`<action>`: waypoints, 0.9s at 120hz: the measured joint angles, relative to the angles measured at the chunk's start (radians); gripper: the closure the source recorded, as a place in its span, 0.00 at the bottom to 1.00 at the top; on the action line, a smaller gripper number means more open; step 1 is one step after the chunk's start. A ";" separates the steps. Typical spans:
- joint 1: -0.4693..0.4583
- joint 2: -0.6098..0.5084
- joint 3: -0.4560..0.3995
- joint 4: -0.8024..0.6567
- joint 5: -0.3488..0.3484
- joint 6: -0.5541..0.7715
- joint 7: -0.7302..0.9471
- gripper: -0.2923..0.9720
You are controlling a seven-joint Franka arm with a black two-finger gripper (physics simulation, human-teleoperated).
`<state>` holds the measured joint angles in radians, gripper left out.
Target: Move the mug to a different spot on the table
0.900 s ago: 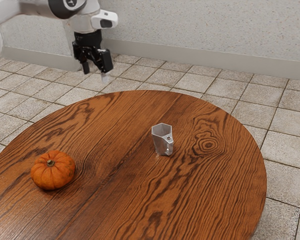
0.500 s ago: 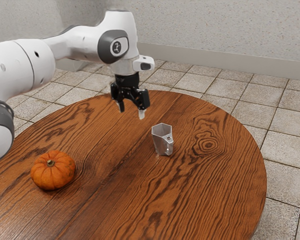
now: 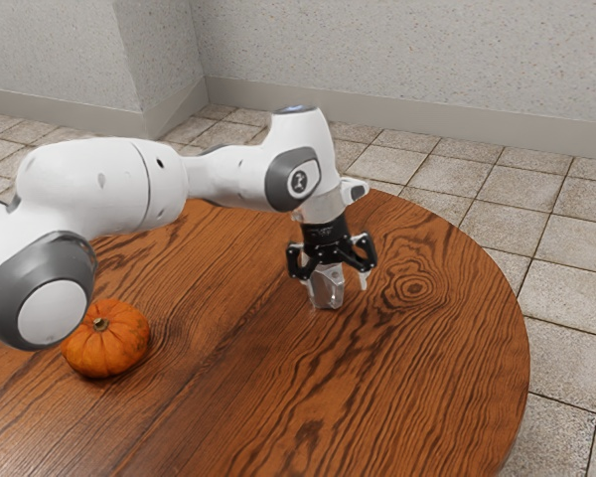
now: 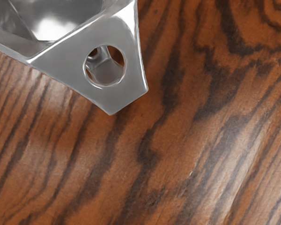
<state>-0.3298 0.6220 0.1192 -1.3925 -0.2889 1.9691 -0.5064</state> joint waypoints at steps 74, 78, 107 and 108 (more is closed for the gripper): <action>-0.017 0.089 0.008 0.009 0.236 0.178 -0.470 0.23; -0.020 0.089 -0.001 0.009 0.243 0.182 -0.498 0.23; -0.023 0.113 -0.010 0.013 0.295 0.201 -0.679 0.23; -0.023 0.114 -0.010 0.014 0.296 0.201 -0.684 0.23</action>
<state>-0.3526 0.7358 0.1090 -1.3788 0.0070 2.1701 -1.1900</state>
